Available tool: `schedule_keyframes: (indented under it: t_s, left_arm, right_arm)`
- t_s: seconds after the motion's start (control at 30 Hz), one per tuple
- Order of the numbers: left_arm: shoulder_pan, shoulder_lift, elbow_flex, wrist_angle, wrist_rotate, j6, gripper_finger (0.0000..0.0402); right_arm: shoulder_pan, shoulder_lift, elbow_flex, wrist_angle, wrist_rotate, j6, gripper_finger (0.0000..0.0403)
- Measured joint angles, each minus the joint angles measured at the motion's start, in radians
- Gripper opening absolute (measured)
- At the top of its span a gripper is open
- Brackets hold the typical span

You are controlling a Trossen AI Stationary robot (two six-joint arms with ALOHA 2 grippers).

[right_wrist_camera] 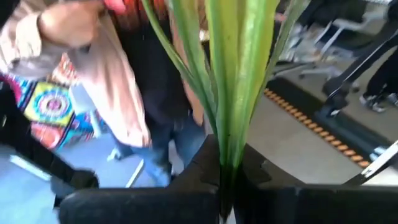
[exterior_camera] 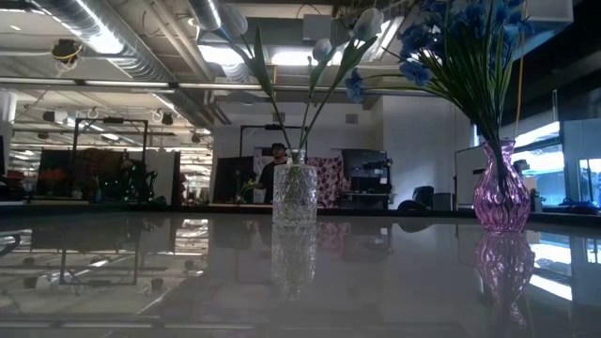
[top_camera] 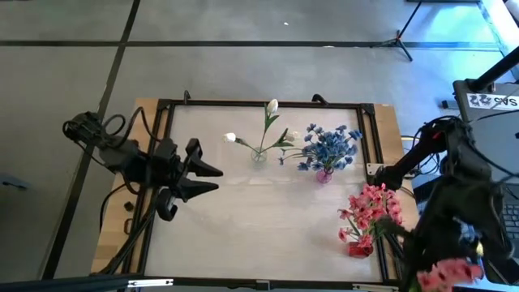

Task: Sort flowers into vase by color
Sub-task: Put the pink flower into the red vase

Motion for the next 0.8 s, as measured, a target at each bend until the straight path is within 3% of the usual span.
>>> schedule_keyframes:
  t_s: [0.17,0.37,0.53,0.8]
  left_arm:
    - [0.0,0.011,0.0,-0.005,0.0,-0.026,0.0147]
    - [0.0,0.035,0.0,-0.005,0.001,-0.04,0.0147]
    - [-0.004,0.044,0.0,-0.026,0.001,-0.096,0.0147]
    - [-0.032,0.046,0.0,-0.044,0.005,-0.107,0.0147]
  right_arm:
    - [0.014,0.017,-0.043,-0.008,-0.001,-0.002,0.0008]
    - [0.013,-0.075,-0.286,0.237,-0.012,0.038,0.0008]
    - [0.013,-0.139,-0.466,0.388,-0.12,0.032,0.0008]
    - [0.013,-0.276,-0.642,0.448,-0.071,-0.053,0.0008]
